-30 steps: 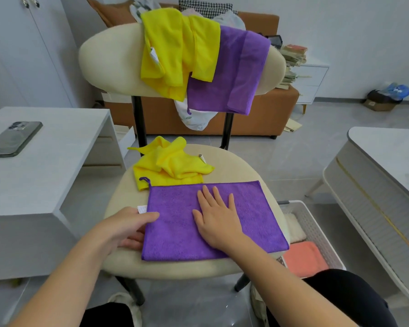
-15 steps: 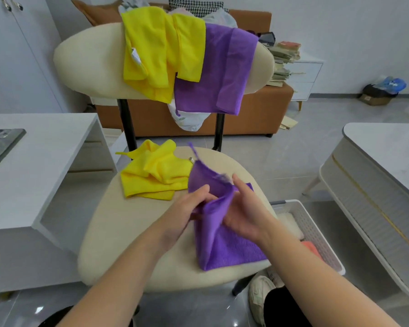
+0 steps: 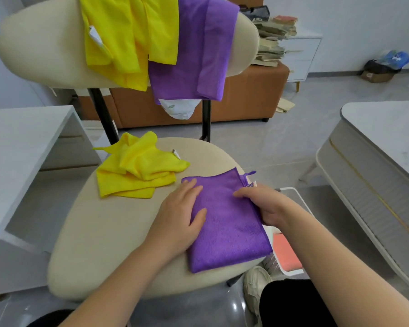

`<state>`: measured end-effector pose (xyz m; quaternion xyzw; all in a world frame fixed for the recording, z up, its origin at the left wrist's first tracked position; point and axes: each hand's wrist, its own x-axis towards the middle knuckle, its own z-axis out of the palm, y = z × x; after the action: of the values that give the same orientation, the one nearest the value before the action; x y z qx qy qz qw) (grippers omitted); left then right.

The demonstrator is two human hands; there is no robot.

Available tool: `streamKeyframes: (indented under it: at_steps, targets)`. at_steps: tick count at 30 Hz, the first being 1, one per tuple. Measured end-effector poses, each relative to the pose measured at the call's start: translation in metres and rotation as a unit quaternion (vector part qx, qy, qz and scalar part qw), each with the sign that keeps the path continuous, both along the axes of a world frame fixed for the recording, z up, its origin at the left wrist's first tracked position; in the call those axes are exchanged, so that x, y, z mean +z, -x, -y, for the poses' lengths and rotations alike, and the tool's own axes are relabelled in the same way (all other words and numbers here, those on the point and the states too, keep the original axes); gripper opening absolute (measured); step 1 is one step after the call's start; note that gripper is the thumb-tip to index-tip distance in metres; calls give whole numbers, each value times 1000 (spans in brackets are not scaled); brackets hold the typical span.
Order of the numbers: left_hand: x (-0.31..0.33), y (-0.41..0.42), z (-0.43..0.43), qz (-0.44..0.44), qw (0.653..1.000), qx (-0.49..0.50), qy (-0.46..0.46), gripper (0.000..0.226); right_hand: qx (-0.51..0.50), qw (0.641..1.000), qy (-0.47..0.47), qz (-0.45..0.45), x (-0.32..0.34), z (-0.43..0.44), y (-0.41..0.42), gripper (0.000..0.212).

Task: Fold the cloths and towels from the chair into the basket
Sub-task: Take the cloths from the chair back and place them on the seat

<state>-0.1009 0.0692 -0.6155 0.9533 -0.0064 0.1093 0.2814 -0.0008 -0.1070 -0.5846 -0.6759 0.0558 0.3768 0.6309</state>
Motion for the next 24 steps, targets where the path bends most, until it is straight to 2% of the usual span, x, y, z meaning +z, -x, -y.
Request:
streamKeyframes:
  at_steps: [4,6,8,11,15,18,21,24]
  targets:
    - [-1,1,12,-109,988,-12,-108,94,-1,998,26,55,-4,6,1,18]
    - [-2,1,15,-139,980,1,-140,97,-18,990,79,117,-9,6,-1,18]
    - [-3,-1,17,-151,975,14,-160,99,-27,969,138,202,-12,5,-3,18]
    - [-4,-3,18,-158,970,23,-182,100,0,928,175,328,-15,2,0,22]
    - [-7,-3,18,-174,964,21,-201,100,0,889,226,397,-22,2,0,41]
    - [-5,-3,20,-172,963,29,-204,100,-10,854,282,437,-22,5,1,50]
    - [1,-2,18,-120,978,29,-167,93,0,809,295,509,-14,2,8,49]
    - [-2,-2,23,-51,980,-14,-193,78,113,759,322,554,-13,-5,20,56]
